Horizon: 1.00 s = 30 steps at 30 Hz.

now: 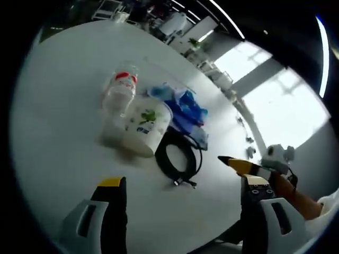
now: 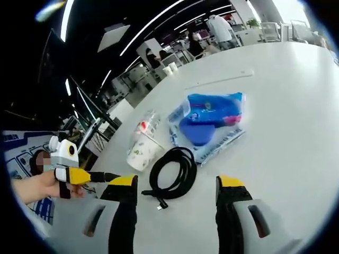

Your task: Arrange the tabletop items into an orderly group along one side of the table until the central work area is clear of visible clutter.

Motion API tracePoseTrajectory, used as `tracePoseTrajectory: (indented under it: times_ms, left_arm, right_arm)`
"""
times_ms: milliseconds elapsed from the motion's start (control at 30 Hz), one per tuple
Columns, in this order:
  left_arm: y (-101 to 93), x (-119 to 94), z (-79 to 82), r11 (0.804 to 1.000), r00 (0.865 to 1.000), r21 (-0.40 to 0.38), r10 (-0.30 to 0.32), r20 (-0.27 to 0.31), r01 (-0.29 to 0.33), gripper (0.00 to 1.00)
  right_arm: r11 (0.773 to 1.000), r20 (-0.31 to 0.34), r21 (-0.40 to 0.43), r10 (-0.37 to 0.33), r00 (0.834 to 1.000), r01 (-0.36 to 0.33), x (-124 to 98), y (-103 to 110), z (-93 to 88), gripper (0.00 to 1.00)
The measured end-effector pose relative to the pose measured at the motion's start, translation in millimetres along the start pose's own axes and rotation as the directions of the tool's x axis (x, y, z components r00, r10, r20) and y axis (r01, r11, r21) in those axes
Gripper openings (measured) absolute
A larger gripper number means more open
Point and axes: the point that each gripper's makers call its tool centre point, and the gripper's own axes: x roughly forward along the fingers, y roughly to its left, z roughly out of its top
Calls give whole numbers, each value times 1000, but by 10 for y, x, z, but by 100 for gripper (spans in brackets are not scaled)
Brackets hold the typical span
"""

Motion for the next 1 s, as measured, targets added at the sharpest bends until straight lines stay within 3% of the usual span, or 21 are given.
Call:
tracePoseTrajectory:
  times_ms: [300,567,1000]
  left_arm:
    - [-11,101,-62,999,1000,-27,17,-10,-17,85]
    - [16,142,-17,997,997,-14,73,16,-72,75]
    - [-28,346,-57,994,993,6,113,-18,-113,72]
  right_arm:
    - [1000,-5,5,6,1000,-6,81,-2,11,55]
    - [1000,-12,7,4,1000,-4,127,12,-20,54]
    - [999,-28,43,-7,1000,8,220,-38,-61,49]
